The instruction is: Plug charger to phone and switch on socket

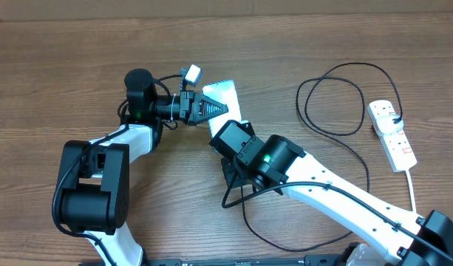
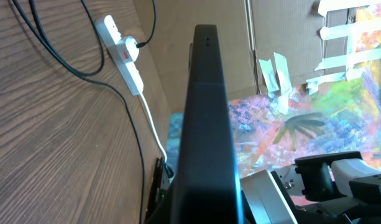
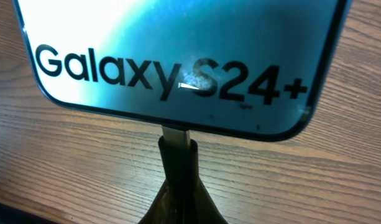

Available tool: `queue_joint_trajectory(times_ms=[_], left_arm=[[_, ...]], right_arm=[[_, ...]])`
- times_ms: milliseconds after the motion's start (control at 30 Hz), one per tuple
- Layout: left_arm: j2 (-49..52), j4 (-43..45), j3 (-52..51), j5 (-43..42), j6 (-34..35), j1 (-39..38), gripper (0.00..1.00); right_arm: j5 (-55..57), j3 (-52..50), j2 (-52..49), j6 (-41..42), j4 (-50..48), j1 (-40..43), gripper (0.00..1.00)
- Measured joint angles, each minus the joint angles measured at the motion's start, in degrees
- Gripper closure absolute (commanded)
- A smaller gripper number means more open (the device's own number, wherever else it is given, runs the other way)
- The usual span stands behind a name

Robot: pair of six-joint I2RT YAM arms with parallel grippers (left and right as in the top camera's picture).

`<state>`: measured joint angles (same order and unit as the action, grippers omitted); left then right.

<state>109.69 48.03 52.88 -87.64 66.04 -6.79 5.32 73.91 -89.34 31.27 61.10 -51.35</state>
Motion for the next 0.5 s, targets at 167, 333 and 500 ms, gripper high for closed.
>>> queue_joint_trajectory(times_ms=[167,333,500], left_arm=[[0.0,0.0,0.0,-0.2,-0.3,0.0,0.96],[0.0,0.0,0.0,-1.0,-0.4,0.0,0.96],[0.0,0.0,0.0,-1.4,-0.4,0.0,0.96]], right_arm=[[0.2,0.5,0.0,-0.5,-0.7,0.0,0.96],[-1.8,2.0,-0.1,-0.6,-1.1,0.7,0.96],[-4.3,2.2,-0.1,-0.6,0.7,0.7,0.96]])
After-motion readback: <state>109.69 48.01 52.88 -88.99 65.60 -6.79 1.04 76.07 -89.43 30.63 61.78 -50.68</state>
